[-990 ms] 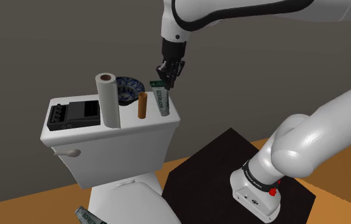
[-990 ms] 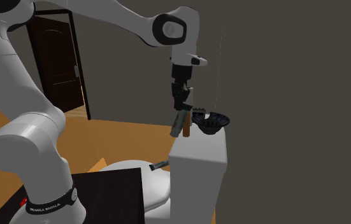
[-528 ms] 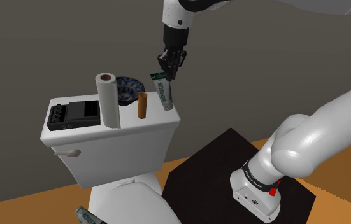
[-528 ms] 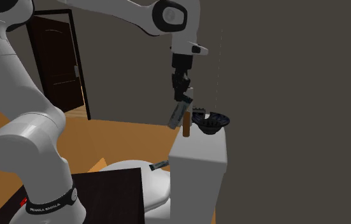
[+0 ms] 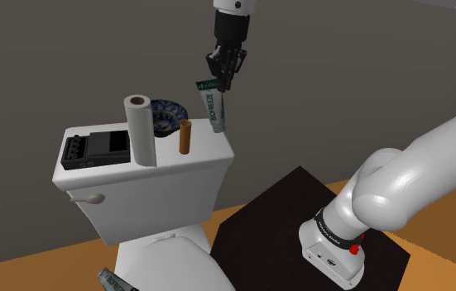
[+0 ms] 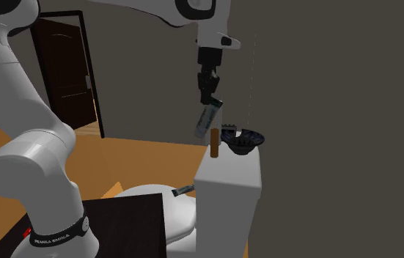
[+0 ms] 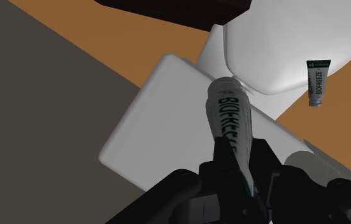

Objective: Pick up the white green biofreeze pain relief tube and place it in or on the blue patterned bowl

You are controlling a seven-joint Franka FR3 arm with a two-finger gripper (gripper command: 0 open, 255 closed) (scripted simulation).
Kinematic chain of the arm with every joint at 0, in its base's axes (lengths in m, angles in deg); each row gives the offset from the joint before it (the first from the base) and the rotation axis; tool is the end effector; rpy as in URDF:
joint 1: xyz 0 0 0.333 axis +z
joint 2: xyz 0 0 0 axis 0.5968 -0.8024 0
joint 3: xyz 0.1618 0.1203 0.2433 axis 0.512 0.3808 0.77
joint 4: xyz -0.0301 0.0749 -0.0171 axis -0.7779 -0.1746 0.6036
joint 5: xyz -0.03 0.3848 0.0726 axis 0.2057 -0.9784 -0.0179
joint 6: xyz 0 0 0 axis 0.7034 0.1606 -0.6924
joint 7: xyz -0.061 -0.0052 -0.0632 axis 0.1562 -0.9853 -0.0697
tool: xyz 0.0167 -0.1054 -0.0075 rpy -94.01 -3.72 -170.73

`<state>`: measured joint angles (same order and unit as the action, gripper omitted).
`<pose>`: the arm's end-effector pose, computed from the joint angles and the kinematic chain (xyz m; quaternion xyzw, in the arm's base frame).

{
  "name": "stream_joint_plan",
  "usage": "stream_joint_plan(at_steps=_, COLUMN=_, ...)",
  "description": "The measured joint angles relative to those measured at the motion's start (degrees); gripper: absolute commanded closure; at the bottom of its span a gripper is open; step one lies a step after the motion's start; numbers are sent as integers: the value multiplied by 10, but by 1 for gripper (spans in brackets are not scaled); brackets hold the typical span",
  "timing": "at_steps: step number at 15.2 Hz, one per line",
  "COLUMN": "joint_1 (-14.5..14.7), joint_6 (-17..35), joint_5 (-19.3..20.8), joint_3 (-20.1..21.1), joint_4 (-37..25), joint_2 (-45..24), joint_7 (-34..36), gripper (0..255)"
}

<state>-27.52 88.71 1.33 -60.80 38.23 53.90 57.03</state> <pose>0.4408 0.1739 0.5741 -0.9939 -0.0977 0.0483 0.0140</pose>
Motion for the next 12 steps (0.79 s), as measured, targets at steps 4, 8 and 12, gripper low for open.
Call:
stream_joint_plan(at_steps=4, joint_1=0, joint_6=-30, joint_5=1, joint_3=-1, joint_4=-32, joint_2=-2, joint_7=2, gripper=255)
stream_joint_plan(at_steps=8, joint_1=0, joint_6=-59, joint_5=8, joint_3=5, joint_4=-109, joint_2=-51, joint_7=13, gripper=255)
stream_joint_plan(at_steps=12, joint_1=8, joint_6=-106, joint_5=25, joint_3=17, joint_4=-256, joint_2=-151, joint_7=36, gripper=255)
